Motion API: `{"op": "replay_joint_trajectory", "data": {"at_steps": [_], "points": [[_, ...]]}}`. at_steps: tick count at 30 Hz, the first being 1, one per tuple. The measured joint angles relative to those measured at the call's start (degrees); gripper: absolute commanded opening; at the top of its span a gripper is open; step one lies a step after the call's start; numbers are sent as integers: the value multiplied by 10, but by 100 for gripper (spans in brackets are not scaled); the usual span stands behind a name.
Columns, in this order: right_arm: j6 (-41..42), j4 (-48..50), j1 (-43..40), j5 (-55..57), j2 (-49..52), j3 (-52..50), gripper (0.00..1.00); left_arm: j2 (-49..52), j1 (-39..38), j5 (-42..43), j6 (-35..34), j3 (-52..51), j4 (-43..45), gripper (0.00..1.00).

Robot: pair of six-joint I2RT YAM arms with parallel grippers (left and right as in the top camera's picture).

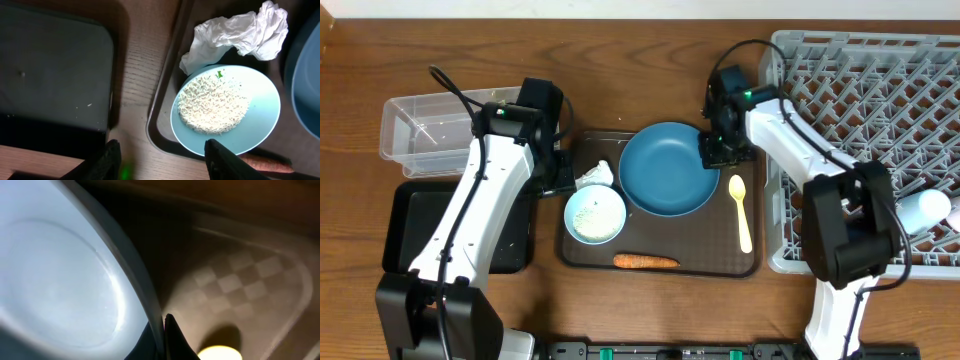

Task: Sort waste into correct bins and load items into the dishwasher rack
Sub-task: 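Reach the right gripper to the blue plate rim and grasp it, then lift the blue plate and stand it in the dish rack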

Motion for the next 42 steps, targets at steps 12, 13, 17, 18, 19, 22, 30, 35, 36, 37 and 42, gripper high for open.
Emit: {"op": "replay_joint_trajectory", "data": {"at_steps": [12, 13, 17, 18, 19, 22, 30, 35, 36, 37, 42], "points": [[-41, 50, -84, 141, -225, 1, 1, 0, 0, 0, 0, 0, 1, 56], [-46, 62, -91, 166, -245, 2, 1, 0, 0, 0, 0, 0, 1, 56], [-66, 105, -121, 297, -302, 7, 1, 0, 0, 0, 0, 0, 5, 57], [-68, 112, -127, 332, -308, 7, 1, 0, 0, 0, 0, 0, 5, 56], [-70, 119, -133, 368, -311, 8, 1, 0, 0, 0, 0, 0, 5, 56], [-77, 147, -156, 487, -307, 7, 1, 0, 0, 0, 0, 0, 6, 56], [-105, 266, -241, 669, -275, 7, 1, 0, 0, 0, 0, 0, 6, 56], [-139, 315, -302, 705, -231, 7, 1, 0, 0, 0, 0, 0, 7, 56], [-145, 322, -315, 709, -219, 7, 1, 0, 0, 0, 0, 0, 6, 56], [-150, 325, -324, 711, -209, 7, 1, 0, 0, 0, 0, 0, 7, 56], [-169, 347, -372, 716, -153, 7, 1, 0, 0, 0, 0, 0, 10, 57]]}}
